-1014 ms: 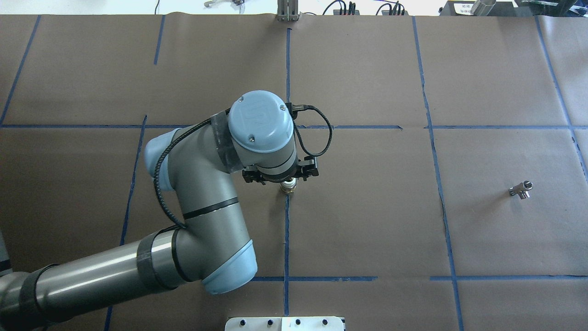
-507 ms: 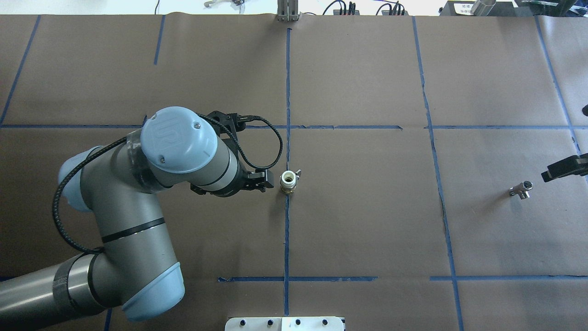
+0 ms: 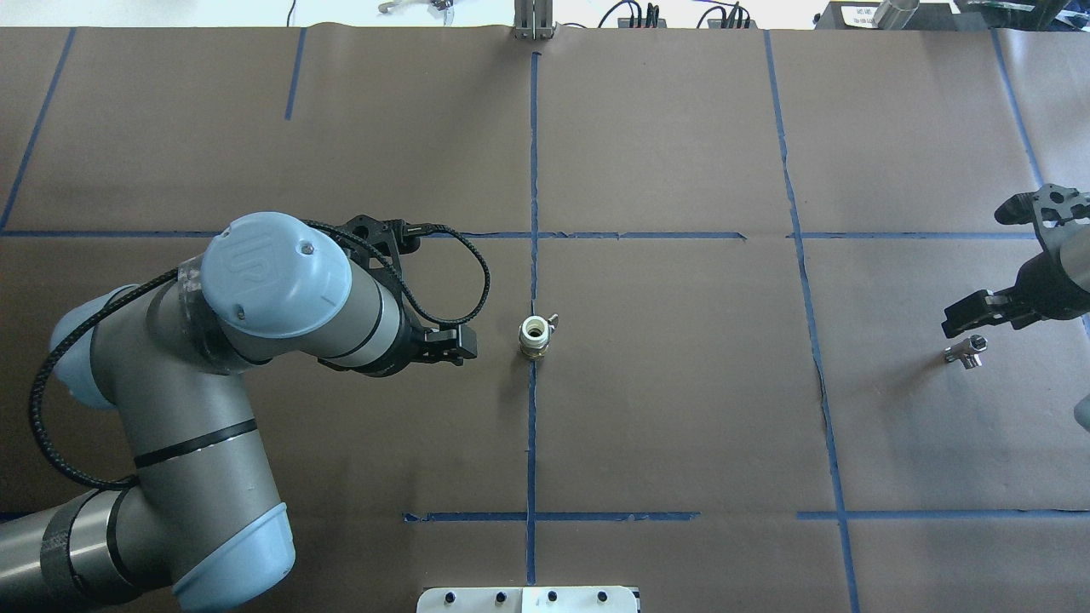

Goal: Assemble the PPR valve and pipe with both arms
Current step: 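Open the left gripper and draw it back while the right gripper grasps the chrome fitting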

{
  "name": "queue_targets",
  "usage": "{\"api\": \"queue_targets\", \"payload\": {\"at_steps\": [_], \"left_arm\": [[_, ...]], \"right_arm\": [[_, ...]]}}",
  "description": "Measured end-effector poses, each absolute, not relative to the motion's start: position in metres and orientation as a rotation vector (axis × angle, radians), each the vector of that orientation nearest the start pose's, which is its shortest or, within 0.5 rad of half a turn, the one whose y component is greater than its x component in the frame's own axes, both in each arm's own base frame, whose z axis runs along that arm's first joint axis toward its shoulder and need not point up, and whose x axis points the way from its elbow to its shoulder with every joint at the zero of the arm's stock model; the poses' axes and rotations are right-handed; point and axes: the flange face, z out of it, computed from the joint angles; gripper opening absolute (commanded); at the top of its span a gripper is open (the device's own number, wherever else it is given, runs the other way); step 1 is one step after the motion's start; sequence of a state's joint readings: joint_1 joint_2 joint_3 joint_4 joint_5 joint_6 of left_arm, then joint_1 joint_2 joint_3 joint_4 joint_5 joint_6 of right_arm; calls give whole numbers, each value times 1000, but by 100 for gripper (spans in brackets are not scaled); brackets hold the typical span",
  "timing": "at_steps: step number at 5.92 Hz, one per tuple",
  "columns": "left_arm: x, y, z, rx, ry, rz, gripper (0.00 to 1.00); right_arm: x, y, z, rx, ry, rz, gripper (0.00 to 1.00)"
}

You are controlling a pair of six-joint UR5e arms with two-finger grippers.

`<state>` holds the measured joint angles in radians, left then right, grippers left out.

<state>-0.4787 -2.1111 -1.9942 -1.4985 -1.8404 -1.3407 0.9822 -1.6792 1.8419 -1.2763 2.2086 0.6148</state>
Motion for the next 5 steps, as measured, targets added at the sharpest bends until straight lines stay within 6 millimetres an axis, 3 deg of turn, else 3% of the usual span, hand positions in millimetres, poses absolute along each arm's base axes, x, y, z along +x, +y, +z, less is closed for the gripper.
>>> {"api": "queue_targets", "payload": {"at_steps": [3, 5], "left_arm": [[464, -362, 188, 73, 919, -111, 96], [464, -362, 188, 74, 919, -112, 96]], "right_arm": [[-209, -427, 570, -27, -739, -129, 92], [-213, -426, 580, -44, -728, -129, 64]]}}
